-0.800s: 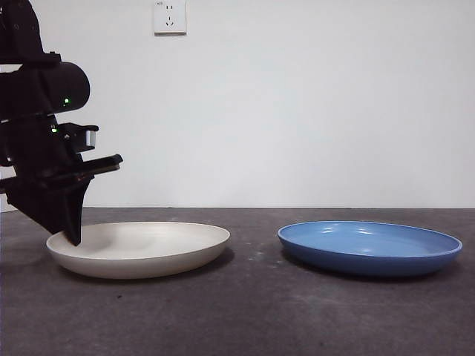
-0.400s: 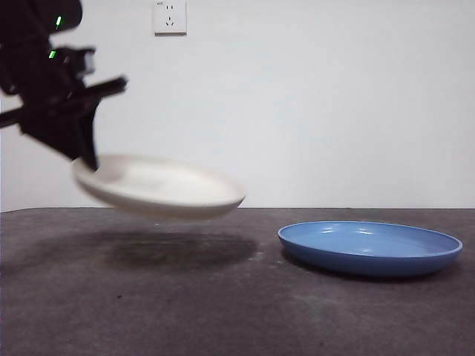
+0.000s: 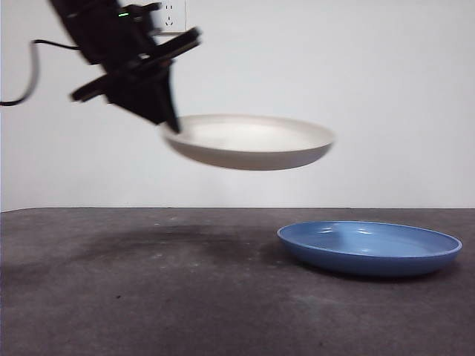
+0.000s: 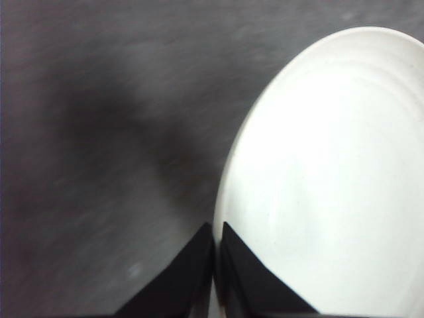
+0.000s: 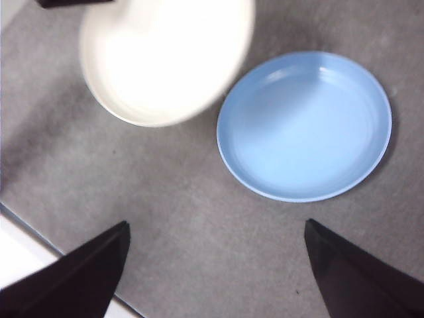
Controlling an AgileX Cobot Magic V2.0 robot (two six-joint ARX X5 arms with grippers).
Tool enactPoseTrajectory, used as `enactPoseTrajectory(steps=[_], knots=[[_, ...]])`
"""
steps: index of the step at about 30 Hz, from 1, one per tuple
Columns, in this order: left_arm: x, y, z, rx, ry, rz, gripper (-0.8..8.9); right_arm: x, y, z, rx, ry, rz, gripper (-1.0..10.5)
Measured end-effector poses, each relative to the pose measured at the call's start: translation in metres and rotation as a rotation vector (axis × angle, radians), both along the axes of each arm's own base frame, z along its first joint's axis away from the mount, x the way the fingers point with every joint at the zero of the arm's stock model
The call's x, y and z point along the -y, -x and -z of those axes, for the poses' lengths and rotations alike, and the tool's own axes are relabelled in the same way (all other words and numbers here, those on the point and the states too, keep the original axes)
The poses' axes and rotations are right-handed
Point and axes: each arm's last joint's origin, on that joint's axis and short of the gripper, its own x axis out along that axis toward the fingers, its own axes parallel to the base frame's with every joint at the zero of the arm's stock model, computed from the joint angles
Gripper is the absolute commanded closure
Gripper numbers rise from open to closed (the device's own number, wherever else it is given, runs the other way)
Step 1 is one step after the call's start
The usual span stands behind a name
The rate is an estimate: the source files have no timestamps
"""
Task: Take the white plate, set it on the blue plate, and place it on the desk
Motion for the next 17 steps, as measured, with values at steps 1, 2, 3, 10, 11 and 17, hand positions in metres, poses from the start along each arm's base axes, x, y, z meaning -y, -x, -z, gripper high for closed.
enactPoseTrajectory(steps=[1, 2, 3, 10, 11, 17], knots=[[0.007, -0.002, -0.001, -0.001, 0.004, 0.009, 8.04, 0.0, 0.004, -0.003, 0.014, -0.005, 0.007, 5.2], [0.013, -0.005, 0.0, -0.004, 0.005, 0.017, 8.04, 0.001, 0.007, -0.007, 0.027, -0.006, 0.012, 5.2], [0.019, -0.009, 0.0, -0.005, 0.006, 0.027, 8.04, 0.002, 0.01, -0.01, 0.041, -0.001, 0.023, 5.2], [0.066, -0.034, 0.015, -0.036, -0.005, 0.09, 8.04, 0.008, 0.037, -0.039, 0.12, 0.044, 0.113, 5.2], [0.072, -0.036, 0.017, -0.043, -0.007, 0.096, 8.04, 0.008, 0.039, -0.042, 0.132, 0.048, 0.121, 5.2], [0.103, -0.053, 0.037, -0.086, -0.032, 0.128, 8.04, 0.01, 0.05, -0.059, 0.186, 0.052, 0.145, 5.2]])
